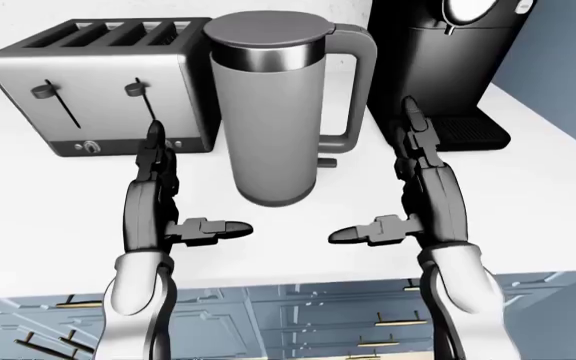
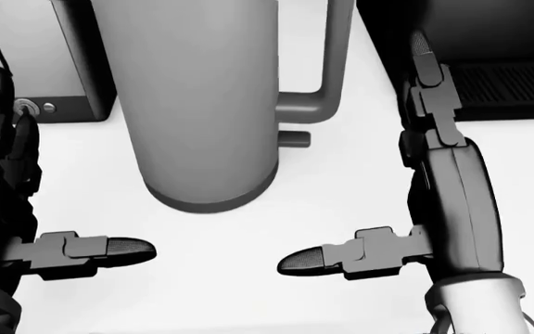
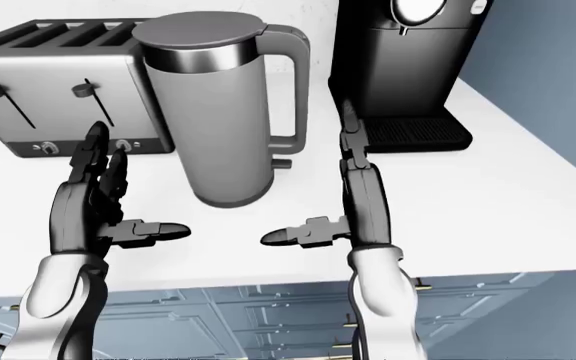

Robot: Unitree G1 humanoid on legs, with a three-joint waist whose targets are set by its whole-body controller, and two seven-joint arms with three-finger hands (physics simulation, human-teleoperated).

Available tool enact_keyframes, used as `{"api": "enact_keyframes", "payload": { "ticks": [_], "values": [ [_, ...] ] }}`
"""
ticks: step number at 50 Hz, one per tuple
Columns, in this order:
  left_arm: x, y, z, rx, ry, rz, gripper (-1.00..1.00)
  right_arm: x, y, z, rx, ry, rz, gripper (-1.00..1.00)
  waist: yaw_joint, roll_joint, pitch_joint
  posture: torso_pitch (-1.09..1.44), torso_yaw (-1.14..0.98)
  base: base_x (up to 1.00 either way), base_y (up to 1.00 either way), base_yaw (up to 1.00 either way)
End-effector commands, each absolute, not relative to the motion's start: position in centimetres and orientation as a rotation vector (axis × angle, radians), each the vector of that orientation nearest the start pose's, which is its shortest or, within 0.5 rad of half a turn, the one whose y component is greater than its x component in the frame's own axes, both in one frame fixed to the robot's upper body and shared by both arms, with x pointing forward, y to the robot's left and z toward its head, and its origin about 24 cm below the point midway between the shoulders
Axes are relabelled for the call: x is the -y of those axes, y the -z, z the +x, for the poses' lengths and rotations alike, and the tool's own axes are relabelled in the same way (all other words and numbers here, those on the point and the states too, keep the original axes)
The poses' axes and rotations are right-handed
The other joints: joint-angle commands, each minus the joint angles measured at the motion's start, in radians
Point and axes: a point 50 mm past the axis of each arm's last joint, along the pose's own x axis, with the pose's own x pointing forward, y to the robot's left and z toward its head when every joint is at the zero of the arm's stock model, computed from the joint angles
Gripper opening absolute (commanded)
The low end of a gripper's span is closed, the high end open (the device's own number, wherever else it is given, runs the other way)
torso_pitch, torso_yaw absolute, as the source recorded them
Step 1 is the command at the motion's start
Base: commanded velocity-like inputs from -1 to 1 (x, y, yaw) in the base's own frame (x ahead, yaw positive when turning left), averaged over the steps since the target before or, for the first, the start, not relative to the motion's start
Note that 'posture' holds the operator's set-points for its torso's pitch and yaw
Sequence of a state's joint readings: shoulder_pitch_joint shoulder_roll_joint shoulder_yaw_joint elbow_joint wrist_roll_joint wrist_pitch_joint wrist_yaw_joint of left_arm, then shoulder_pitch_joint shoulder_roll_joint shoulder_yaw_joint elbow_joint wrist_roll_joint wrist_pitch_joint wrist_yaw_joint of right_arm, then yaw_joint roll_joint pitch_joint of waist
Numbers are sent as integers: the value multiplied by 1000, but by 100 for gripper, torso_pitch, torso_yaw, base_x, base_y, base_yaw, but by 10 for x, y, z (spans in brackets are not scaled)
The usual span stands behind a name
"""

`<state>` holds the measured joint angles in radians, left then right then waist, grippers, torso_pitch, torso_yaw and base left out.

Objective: Press down the lever to turn on the electric kettle.

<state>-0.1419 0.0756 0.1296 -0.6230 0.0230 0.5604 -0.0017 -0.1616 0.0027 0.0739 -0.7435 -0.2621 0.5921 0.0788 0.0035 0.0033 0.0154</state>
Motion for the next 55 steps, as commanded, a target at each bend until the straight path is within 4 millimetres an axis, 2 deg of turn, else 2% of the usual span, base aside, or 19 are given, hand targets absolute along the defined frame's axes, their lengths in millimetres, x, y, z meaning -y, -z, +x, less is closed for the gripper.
{"api": "enact_keyframes", "payload": {
  "ticks": [1,6,39,49,52,55],
  "values": [
    [-176,-180,244,288,-102,95,100,132,-199,232,385,-15,-195,100,-1,3,-16,0,0,0,0,0],
    [-176,-181,244,289,-101,97,100,129,-197,239,371,-41,-173,100,-1,4,-16,0,0,0,0,0],
    [-177,-183,245,290,-106,100,100,127,-234,291,386,-115,-248,100,1,4,-18,0,0,0,0,0],
    [-177,-182,245,289,-105,101,100,126,-234,302,376,-139,-266,100,1,4,-19,0,0,0,0,0],
    [-178,-182,245,288,-107,101,100,126,-229,311,338,-141,-298,100,1,4,-19,0,0,0,0,0],
    [-178,-182,245,288,-108,102,100,126,-232,317,338,-125,-321,100,0,4,-20,0,0,0,0,0]
  ]
}}
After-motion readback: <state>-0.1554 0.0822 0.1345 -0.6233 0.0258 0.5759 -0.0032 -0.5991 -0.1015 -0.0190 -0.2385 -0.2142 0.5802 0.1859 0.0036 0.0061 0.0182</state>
